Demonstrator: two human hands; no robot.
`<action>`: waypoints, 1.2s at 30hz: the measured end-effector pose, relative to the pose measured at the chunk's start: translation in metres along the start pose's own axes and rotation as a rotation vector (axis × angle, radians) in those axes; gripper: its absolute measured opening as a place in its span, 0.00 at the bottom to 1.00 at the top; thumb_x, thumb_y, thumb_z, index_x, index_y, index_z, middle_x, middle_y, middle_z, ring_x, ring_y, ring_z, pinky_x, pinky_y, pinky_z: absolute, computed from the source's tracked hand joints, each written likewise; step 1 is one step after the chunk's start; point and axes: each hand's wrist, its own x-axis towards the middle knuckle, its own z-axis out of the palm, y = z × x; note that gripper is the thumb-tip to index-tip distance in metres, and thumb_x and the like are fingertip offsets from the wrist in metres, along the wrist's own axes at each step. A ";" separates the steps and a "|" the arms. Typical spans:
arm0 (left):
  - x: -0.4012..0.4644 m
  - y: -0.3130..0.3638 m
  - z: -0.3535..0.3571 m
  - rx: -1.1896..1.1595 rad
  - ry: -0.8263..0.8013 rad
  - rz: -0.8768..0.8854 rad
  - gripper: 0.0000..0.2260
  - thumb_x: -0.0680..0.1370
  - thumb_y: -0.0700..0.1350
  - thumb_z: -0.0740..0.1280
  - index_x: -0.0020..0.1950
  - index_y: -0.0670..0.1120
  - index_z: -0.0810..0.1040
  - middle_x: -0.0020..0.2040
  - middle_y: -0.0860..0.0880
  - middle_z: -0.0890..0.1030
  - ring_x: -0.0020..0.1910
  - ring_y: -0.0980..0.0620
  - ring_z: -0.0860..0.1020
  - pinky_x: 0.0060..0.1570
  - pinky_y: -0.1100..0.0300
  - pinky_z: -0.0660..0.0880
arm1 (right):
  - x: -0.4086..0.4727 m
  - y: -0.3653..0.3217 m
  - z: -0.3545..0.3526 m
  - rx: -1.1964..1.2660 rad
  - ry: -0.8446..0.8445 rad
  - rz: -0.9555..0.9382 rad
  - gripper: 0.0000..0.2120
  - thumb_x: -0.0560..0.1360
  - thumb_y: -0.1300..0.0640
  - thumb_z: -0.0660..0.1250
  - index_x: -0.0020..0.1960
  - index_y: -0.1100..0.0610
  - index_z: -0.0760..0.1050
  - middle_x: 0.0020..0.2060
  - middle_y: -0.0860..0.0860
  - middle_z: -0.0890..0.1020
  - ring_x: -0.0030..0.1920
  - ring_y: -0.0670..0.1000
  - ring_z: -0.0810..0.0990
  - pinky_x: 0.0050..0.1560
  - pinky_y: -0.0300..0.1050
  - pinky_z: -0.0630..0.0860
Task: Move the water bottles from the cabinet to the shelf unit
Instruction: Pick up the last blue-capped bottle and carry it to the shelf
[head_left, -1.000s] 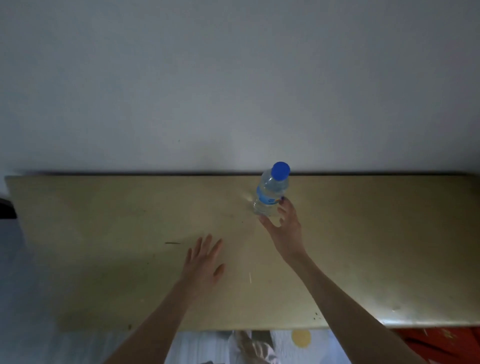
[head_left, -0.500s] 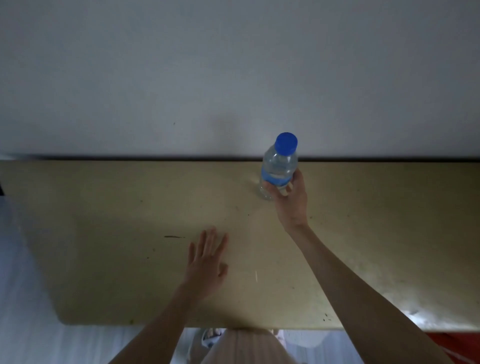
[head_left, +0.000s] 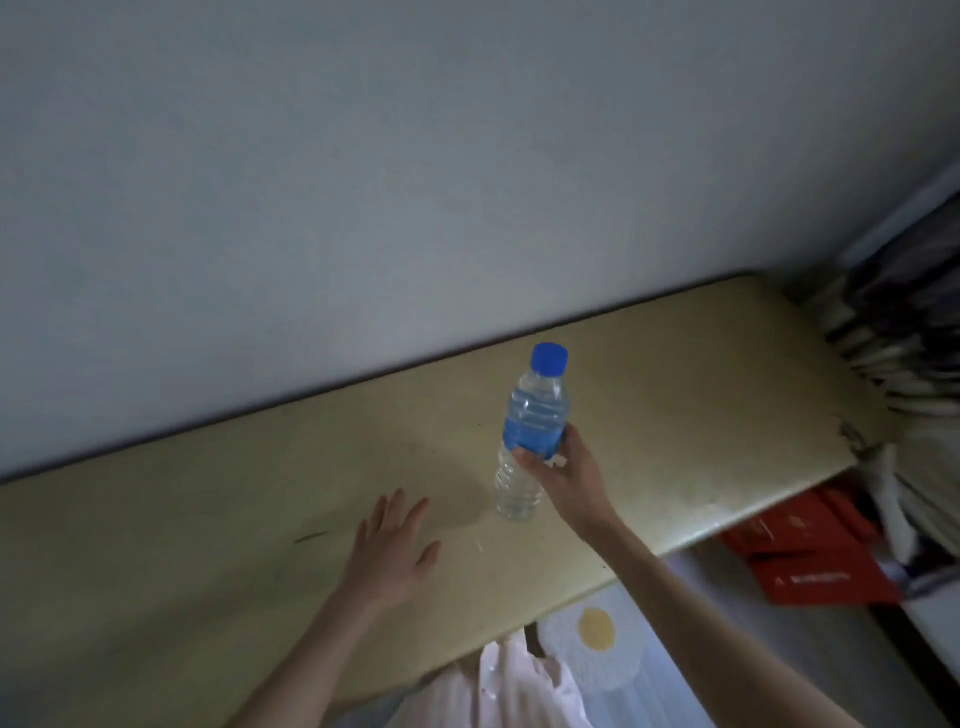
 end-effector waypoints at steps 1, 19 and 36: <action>-0.007 0.003 -0.004 0.015 0.022 0.062 0.27 0.77 0.58 0.52 0.74 0.54 0.48 0.76 0.47 0.44 0.75 0.45 0.45 0.73 0.50 0.49 | -0.017 -0.001 -0.009 0.015 0.041 -0.004 0.13 0.71 0.58 0.70 0.53 0.50 0.71 0.46 0.48 0.80 0.43 0.42 0.79 0.43 0.37 0.75; -0.182 0.241 0.051 0.245 -0.026 1.148 0.35 0.69 0.66 0.50 0.73 0.52 0.57 0.76 0.46 0.52 0.75 0.47 0.45 0.73 0.48 0.48 | -0.408 0.033 -0.157 0.204 0.955 0.077 0.21 0.59 0.40 0.70 0.50 0.42 0.73 0.45 0.40 0.81 0.44 0.38 0.78 0.47 0.34 0.74; -0.534 0.410 0.373 0.463 -0.384 1.952 0.27 0.76 0.53 0.62 0.73 0.51 0.58 0.75 0.44 0.55 0.75 0.41 0.48 0.71 0.44 0.49 | -0.875 0.170 -0.200 0.297 1.758 0.398 0.12 0.69 0.55 0.72 0.50 0.48 0.72 0.45 0.45 0.81 0.48 0.48 0.81 0.52 0.41 0.76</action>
